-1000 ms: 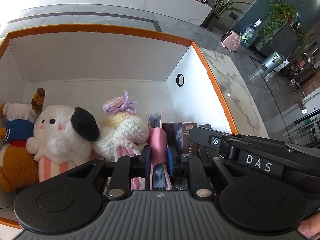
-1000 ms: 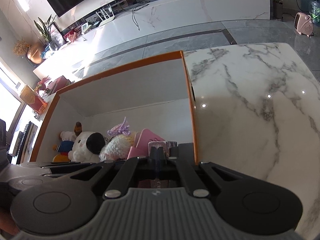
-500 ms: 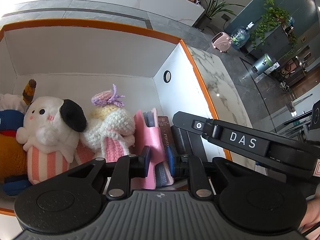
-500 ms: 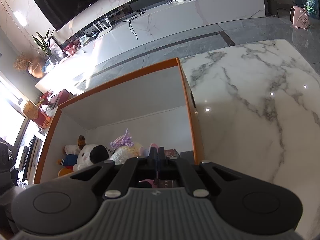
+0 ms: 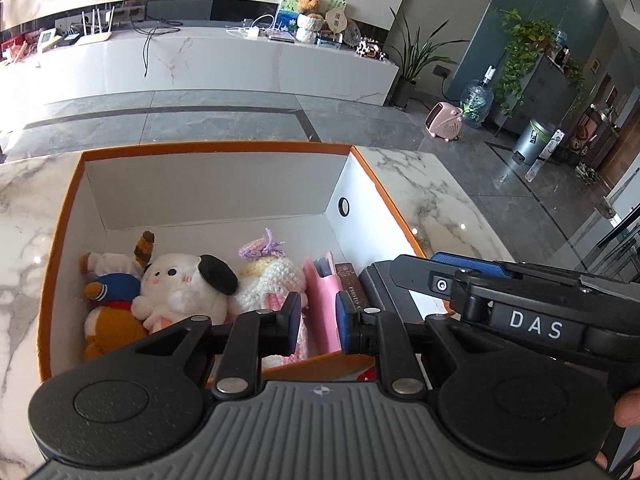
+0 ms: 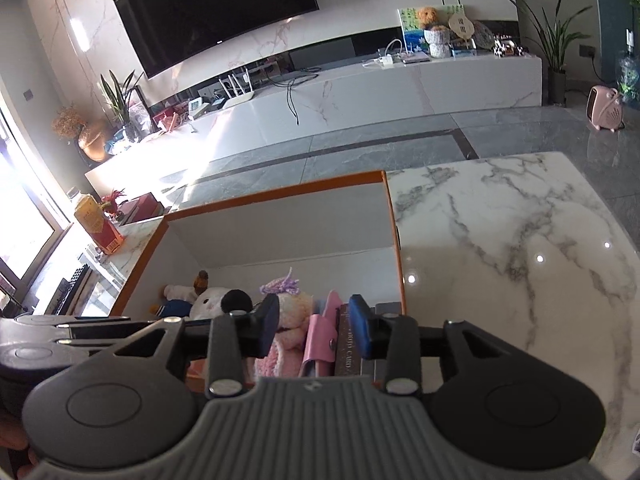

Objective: Organize objects
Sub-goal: 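Open the left gripper on the card holder while the right releases the photo card box, then move the left gripper to the brown gift box while the right reaches the orange crochet fruit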

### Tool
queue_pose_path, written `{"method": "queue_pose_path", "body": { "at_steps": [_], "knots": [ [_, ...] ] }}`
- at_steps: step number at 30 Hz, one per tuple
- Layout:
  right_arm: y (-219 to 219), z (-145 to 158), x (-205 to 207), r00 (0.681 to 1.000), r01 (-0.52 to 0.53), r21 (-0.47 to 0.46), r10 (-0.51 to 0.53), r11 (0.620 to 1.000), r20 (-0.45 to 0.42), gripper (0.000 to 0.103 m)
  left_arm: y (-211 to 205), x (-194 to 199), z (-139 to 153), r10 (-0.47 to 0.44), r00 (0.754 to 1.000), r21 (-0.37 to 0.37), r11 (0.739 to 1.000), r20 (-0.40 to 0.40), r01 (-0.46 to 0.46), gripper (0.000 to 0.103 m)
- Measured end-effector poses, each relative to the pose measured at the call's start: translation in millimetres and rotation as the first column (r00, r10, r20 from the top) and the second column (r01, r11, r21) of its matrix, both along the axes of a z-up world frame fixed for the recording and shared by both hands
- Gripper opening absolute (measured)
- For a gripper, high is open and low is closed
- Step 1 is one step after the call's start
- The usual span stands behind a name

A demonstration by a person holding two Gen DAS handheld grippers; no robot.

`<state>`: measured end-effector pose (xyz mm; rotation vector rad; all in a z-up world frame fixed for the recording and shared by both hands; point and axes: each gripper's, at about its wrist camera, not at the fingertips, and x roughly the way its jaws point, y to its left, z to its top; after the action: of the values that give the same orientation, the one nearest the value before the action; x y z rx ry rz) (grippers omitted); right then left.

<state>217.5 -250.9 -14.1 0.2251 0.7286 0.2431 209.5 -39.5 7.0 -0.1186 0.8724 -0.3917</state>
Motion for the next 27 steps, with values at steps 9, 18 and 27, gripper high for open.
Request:
{"method": "queue_pose_path", "body": {
  "at_steps": [9,18,27],
  "knots": [
    [-6.6,-3.7,-55.0,0.999,0.007,-0.065,-0.004,0.998,0.044,0.046,4.2,-39.9,0.9,-0.016,0.998,0.005,1.000,0.055,0.015,0.025],
    [-22.5,-44.8,-71.6,0.999,0.038,-0.133,-0.043,0.990,-0.032,0.045,5.3,-57.3,-36.6,-0.002,1.000,0.008,1.000,-0.026,0.003,0.025],
    [-20.1,-72.7,-65.0,0.995,-0.022,-0.133,0.009,0.991,-0.103,0.046,-2.1,-61.4,-56.6,0.008,0.999,0.085,0.996,-0.038,-0.005,0.035]
  ]
}}
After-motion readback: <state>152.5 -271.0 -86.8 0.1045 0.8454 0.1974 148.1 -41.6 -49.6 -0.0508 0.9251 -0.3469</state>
